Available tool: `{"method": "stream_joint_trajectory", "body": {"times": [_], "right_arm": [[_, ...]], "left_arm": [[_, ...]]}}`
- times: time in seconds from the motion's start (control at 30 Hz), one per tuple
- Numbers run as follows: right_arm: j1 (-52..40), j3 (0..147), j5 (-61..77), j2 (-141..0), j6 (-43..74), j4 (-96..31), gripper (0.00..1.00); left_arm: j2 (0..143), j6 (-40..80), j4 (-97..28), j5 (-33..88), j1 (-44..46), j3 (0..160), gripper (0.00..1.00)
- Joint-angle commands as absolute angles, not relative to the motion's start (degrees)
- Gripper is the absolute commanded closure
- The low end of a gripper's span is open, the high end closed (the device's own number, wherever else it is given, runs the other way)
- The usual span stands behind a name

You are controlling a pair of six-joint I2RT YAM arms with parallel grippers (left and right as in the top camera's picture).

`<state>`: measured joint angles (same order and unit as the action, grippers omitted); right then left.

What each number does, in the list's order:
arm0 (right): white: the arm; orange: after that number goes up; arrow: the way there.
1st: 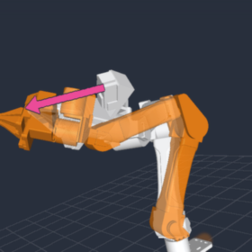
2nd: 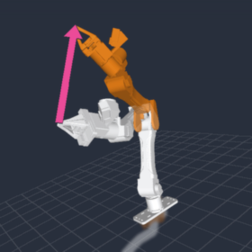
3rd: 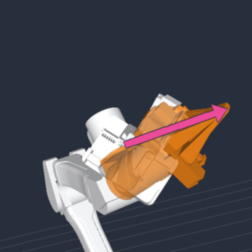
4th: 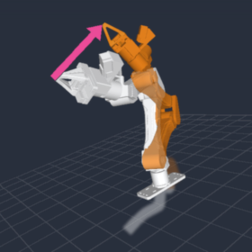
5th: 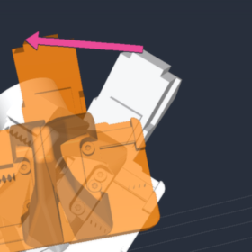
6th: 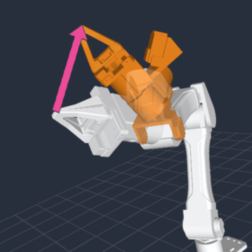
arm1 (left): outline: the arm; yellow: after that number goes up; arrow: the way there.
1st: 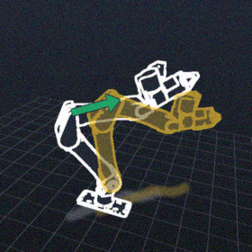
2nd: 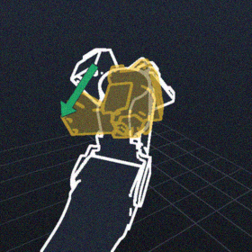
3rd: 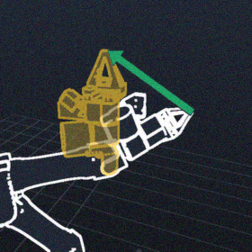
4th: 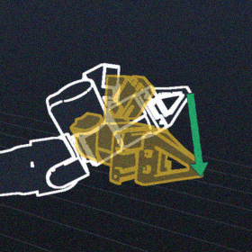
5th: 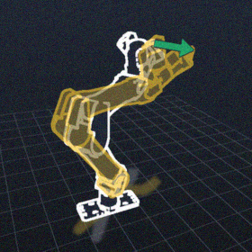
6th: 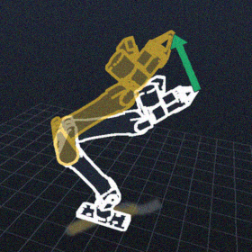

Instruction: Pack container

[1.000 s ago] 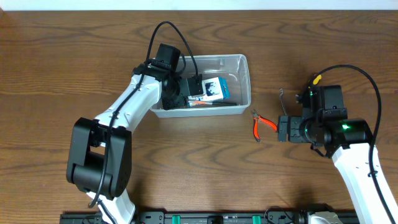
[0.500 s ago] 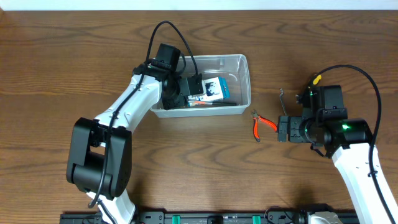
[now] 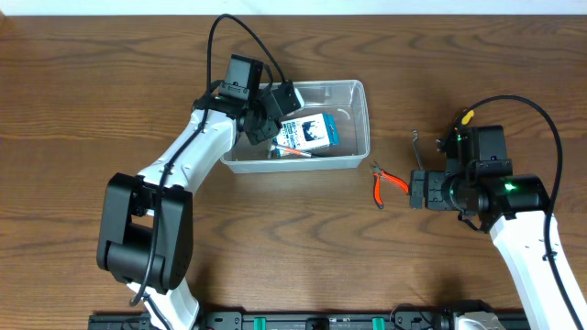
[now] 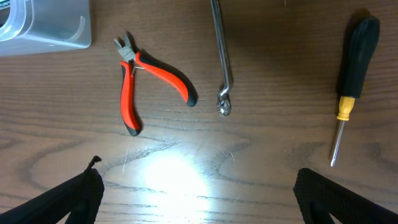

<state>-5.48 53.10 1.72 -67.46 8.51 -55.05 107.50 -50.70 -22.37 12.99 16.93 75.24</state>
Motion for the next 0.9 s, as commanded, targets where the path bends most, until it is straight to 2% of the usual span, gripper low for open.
{"method": "stream_joint_trajectory", "body": {"times": [0.0, 0.27, 0.53, 0.87], "right_arm": [[-5.65, 54.04, 1.93, -67.4, 7.62, -55.05, 0.01], [-5.65, 54.04, 1.93, -67.4, 7.62, -55.05, 0.01], [-5.65, 54.04, 1.93, -67.4, 7.62, -55.05, 0.01], [-5.65, 54.04, 1.96, -67.4, 7.62, -55.02, 0.01]], "left_arm": [[107.83, -48.23, -22.52, 11.88, 16.67, 75.24, 0.57], [107.83, -47.64, -26.74, 11.92, 16.67, 75.24, 0.56], [107.83, -45.52, -38.5, 11.38, 16.67, 75.24, 0.56], [107.11, -45.5, -32.01, 6.33, 16.67, 75.26, 0.56]]}}
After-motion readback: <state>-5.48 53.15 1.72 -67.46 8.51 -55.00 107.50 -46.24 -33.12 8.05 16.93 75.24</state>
